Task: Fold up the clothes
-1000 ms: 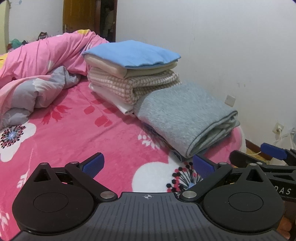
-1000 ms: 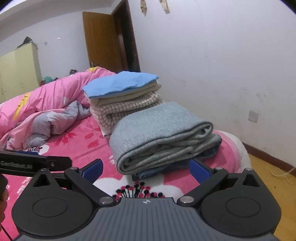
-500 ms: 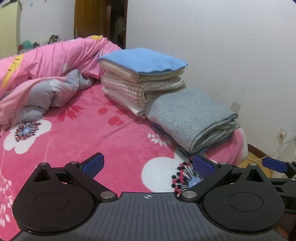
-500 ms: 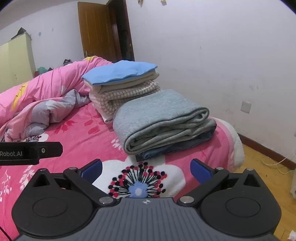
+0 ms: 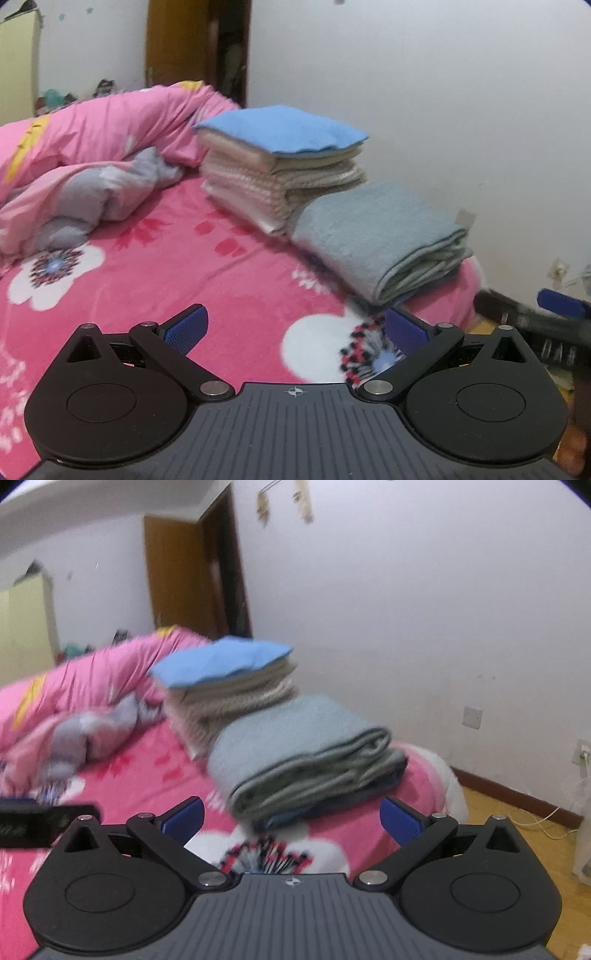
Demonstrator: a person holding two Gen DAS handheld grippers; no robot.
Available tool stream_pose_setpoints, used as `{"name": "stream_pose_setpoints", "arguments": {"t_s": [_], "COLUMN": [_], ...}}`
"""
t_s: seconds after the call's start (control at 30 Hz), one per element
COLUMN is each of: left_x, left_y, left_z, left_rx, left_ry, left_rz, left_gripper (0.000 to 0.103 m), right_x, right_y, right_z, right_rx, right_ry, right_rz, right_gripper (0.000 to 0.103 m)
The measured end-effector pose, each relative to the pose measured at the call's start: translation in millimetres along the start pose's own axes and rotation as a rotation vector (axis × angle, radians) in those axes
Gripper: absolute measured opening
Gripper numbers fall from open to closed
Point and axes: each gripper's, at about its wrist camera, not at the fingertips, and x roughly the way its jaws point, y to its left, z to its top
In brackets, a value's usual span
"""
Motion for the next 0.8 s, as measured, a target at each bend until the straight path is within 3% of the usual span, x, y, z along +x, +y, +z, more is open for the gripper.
{"name": "stream_pose_setpoints", "arguments": {"t_s": [0.17, 0.27, 0.4, 0.57, 0.6, 0.67, 0.8], "left_x": [34, 61, 97, 137, 143, 152, 163], "left_y": [0, -3, -15, -23, -22, -21, -21], "left_z": [3, 10, 18, 24, 24, 23, 21], "left_rx": [-0.020, -0.032, -0.002, -0.011, -0.024, -0.049, -0.074], "left_ry": [-0.022, -0.022, -0.040, -0.009, 0.001, 0.017, 0.022], "left_rz": [-0.075, -0.122, -0.158, -0.153, -0.156, -0.163, -0.176], "left_gripper": [0.103, 0.103, 0.102, 0.089, 0.079, 0.074, 0.071], "right_x": [33, 59, 110, 172, 184, 201, 211], "right_y": [-47, -80, -127, -172, -180, -190, -181], "right_z": [-3, -6, -1, -1, -2, -7, -17], "right_rx": [0.110, 0.252, 0.502, 0.761, 0.807, 0.881, 0.840], "right_ry": [-0.027, -0.038, -0.010, 0.044, 0.057, 0.083, 0.094], "right_rz": [-0.006, 0.088, 0.226, 0.340, 0.357, 0.391, 0.385], "right_gripper": [0.103, 0.101, 0.084, 0.078, 0.078, 0.078, 0.076]}}
